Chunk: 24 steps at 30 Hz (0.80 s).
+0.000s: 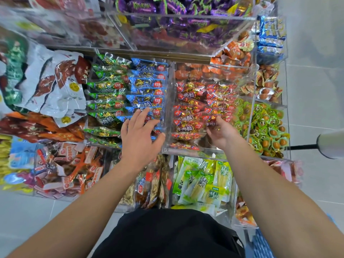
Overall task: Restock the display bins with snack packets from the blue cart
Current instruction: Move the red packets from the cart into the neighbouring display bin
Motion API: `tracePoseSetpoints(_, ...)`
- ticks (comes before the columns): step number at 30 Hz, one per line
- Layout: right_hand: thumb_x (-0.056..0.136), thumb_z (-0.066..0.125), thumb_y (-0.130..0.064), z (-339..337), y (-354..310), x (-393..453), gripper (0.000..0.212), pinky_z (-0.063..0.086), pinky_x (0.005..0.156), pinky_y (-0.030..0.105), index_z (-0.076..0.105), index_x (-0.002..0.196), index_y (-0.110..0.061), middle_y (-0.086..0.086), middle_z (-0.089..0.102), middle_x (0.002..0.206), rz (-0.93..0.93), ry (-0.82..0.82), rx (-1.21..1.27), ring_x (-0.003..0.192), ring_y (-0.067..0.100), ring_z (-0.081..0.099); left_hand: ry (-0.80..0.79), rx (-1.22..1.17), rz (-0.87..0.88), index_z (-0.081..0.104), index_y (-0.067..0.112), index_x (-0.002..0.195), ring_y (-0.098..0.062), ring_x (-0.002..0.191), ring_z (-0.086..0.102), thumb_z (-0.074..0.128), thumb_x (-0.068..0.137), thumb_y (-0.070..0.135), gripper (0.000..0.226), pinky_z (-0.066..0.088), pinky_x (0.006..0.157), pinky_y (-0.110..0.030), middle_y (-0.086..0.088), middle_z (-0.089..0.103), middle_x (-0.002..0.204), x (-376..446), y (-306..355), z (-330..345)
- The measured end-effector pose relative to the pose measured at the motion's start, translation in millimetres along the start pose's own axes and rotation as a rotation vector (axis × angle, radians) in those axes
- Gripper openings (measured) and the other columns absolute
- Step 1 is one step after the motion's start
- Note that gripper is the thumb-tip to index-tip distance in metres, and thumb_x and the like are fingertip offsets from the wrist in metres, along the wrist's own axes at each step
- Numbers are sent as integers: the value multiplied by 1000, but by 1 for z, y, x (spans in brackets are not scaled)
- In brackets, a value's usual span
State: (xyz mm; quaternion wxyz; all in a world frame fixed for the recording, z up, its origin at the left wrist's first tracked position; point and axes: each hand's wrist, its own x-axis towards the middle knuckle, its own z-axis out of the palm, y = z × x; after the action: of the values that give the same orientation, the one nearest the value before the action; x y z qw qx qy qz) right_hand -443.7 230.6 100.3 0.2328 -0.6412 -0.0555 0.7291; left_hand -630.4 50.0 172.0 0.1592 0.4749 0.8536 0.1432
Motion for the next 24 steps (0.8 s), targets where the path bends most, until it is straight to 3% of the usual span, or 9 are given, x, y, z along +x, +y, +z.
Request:
tracePoseSetpoints(2, 95, 65, -18, 3, -1, -2, 20, 61, 68, 25, 64, 108, -4, 16, 64, 116, 32, 8, 143, 104, 24, 64, 1, 3, -9, 68, 20, 128, -25, 152, 23, 50, 87, 47, 52, 11, 122, -52, -3, 35, 162, 0, 1, 0)
tracePoseSetpoints(6, 92, 68, -13, 10, -5, -7, 20, 61, 78, 33, 64, 108, -2, 20, 59, 120, 82, 53, 337, 113, 31, 62, 12, 10, -6, 69, 19, 126, -27, 152, 25, 56, 88, 43, 46, 12, 121, -53, -5, 37, 161, 1, 1, 1)
tracePoseSetpoints(11, 90, 71, -11, 13, -7, -4, 24, 62, 72, 35, 62, 111, -3, 19, 57, 123, 87, 72, 367, 112, 33, 61, 19, 18, -6, 69, 19, 125, -27, 152, 25, 66, 91, 35, 38, 12, 121, -53, -5, 36, 161, 2, 0, 3)
tracePoseSetpoints(17, 92, 66, -39, 5, 5, 0, 36, 62, 74, 32, 59, 112, -11, 12, 64, 115, 25, 68, 10, 97, 23, 65, 41, 11, -9, 71, 18, 123, -27, 150, 27, 61, 89, 38, 40, 13, 119, -51, -5, 39, 159, 1, 1, 3)
tracePoseSetpoints(20, 95, 60, -45, 6, 4, -3, 45, 60, 71, 29, 57, 125, -11, 7, 65, 110, 29, 70, -90, 94, 18, 64, 12, 10, -14, 68, 19, 127, -25, 152, 24, 66, 91, 36, 39, 11, 120, -50, -4, 36, 161, 1, 2, 0)
tracePoseSetpoints(22, 98, 56, -44, 4, 3, -8, 49, 55, 85, 31, 52, 133, -11, 5, 64, 107, 16, 46, -165, 94, 17, 60, -22, 9, -11, 64, 21, 133, -25, 153, 21, 65, 93, 36, 43, 11, 121, -51, -3, 33, 162, 2, 2, -4)
tracePoseSetpoints(24, 99, 52, -42, 0, 3, -16, 52, 48, 101, 35, 47, 141, -12, 6, 63, 119, -19, 28, -262, 104, 19, 59, -52, -2, -1, 59, 21, 138, -25, 153, 20, 64, 94, 37, 47, 12, 122, -50, -4, 30, 164, 3, 4, -10)
